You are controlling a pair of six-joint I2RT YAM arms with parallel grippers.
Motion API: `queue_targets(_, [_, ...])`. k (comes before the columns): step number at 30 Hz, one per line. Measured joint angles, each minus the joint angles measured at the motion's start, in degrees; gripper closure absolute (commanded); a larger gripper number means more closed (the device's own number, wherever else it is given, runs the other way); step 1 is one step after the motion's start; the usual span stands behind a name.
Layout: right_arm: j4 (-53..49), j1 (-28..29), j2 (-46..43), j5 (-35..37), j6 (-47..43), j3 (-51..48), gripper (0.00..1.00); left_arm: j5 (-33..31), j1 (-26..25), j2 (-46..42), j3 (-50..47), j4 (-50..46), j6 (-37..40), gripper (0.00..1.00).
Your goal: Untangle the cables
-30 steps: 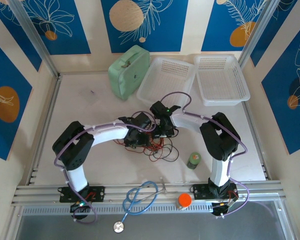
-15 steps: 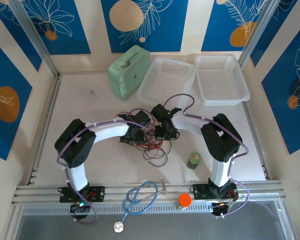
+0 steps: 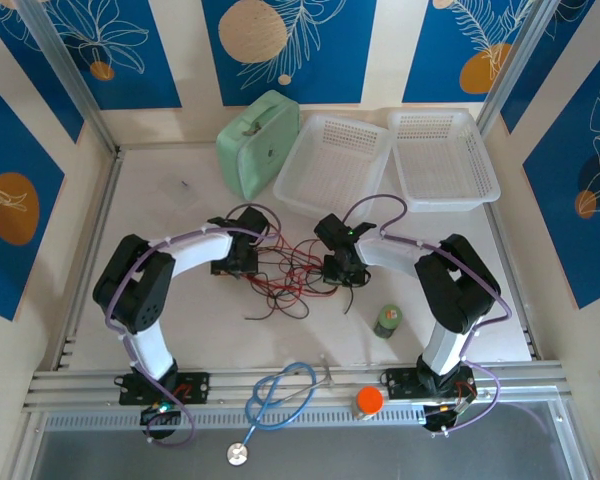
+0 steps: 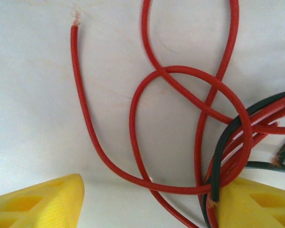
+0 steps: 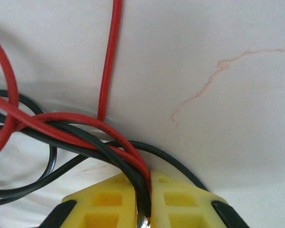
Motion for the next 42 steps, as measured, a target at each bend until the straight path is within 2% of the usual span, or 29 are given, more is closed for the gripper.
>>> queue_targets(9, [-0.85, -0.44, -1.6, 0.96, 0.2, 0.0, 0.86, -2.14, 2.16, -1.33, 0.24, -2.29, 3.61, 0.3])
queue_targets(16, [-3.96, -1.49, -5.09, 2.12, -0.94, 0.15, 0.64, 2.71, 1.86, -9.03, 0.35, -2.56, 8.57, 0.3])
queue_targets(17, [-4.42, -1.46, -5.57, 1.9, -1.2, 0.5, 0.64, 3.76, 1.51, -10.1, 0.59, -2.64, 9.31, 0.31])
queue_targets(23, [-5.11, -0.61, -6.4, 0.63, -2.69, 5.2, 0.63, 10.34, -2.29, -12.28, 4.74, -3.61, 12.37, 0.35])
queue_targets(29, [-3.8, -0.35, -5.81, -1.55, -2.47, 6.78, 0.65, 16.06, -4.59, -11.72, 5.11, -3.56, 12.13, 0.38])
queue_targets(32, [-2.75, -0.28, -4.94, -2.43, -1.79, 6.8, 0.66, 17.7, -5.53, -8.5, 5.92, -2.64, 10.71, 0.44])
queue_targets(34, [-2.05, -0.24, -4.59, -3.02, -1.33, 6.8, 0.68, 18.38, -6.1, -5.14, 6.49, -1.53, 9.18, 0.52])
queue_targets(36, [-1.64, -0.15, -4.48, -3.3, -1.09, 6.8, 0.68, 18.18, -6.47, -2.45, 7.02, -1.11, 8.46, 0.55])
queue_targets(38, [-1.49, -0.02, -4.48, -3.48, -0.9, 6.78, 0.68, 16.52, -6.8, -1.05, 7.34, -1.36, 7.85, 0.48])
queue_targets(42, [-1.11, 0.13, -4.48, -3.5, -0.68, 6.36, 0.67, 8.31, -7.21, -2.8, 9.49, -6.51, 6.08, 0.34])
